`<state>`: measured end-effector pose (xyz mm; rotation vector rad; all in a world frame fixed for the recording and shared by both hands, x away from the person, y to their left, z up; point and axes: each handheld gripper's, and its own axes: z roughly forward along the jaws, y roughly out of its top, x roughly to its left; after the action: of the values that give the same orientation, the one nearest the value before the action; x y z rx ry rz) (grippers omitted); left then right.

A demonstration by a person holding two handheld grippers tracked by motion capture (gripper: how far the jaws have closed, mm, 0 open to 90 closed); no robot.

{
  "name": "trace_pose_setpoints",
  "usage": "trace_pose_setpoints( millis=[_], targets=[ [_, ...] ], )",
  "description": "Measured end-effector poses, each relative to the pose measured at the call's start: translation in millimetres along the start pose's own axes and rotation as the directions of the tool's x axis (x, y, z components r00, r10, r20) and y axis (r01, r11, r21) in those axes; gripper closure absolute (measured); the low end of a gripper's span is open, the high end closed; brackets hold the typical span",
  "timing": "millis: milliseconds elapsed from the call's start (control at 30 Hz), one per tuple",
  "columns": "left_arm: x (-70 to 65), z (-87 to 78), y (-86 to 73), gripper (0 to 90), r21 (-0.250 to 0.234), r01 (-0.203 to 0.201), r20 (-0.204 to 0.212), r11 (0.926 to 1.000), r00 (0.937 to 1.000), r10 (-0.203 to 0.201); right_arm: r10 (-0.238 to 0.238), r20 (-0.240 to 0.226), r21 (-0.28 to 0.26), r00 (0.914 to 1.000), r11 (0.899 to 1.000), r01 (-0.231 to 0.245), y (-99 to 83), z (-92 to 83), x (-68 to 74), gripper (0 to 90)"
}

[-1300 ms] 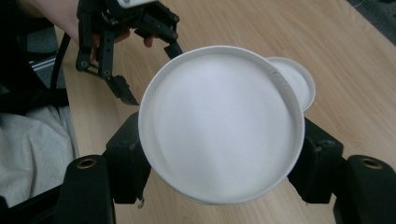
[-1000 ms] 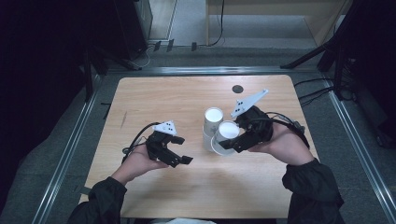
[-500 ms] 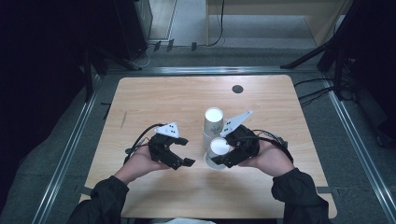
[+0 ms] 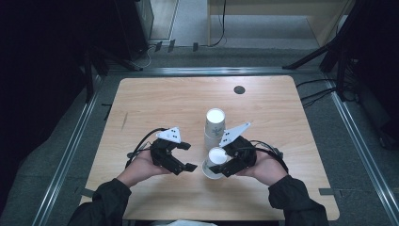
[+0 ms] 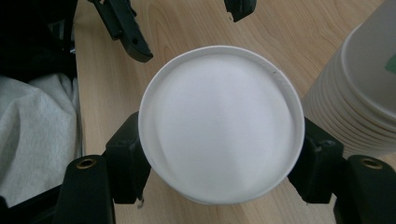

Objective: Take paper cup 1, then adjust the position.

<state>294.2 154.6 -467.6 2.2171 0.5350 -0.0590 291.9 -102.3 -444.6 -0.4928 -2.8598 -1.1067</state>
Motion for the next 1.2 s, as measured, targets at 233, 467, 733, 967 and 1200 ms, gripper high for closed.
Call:
trace_pose_setpoints(
  millis=[233, 467, 733, 967, 1200],
  targets=[
    [-5.9, 3.6, -1.0, 13.4, -0.004, -0.021, 0.006, 0.9998, 0.9998, 0.021, 0.008, -0.014, -0.021, 0.9999, 1.0, -0.009, 1.9, 2.6, -0.9, 32.3],
    [-10.4, 8.8, -0.3, 13.4, -0.026, -0.011, 0.028, 0.9996, 0.9995, 0.012, 0.009, -0.059, -0.046, 0.9982, 0.999, -0.012, 8.0, 6.8, 0.0, 32.3],
    [-15.7, 16.5, 0.9, 13.0, -0.012, -0.026, 0.054, 0.9996, 0.9982, 0.027, 0.011, -0.085, -0.06, 0.9963, 0.998, -0.017, 13.1, 8.9, 3.7, 32.4],
    [-18.5, 20.1, 1.3, 13.1, -0.024, -0.031, 0.068, 0.9992, 0.9972, 0.033, 0.029, -0.104, -0.104, 0.9942, 0.994, -0.04, 18.1, 4.6, 3.8, 32.6],
    [-18.8, 19.7, 1.9, 18.8, -0.051, -0.027, 0.078, 0.9983, 0.9965, 0.031, 0.035, -0.109, -0.14, 0.9935, 0.989, -0.05, 22.5, 1.1, 6.2, 32.7]
  ],
)
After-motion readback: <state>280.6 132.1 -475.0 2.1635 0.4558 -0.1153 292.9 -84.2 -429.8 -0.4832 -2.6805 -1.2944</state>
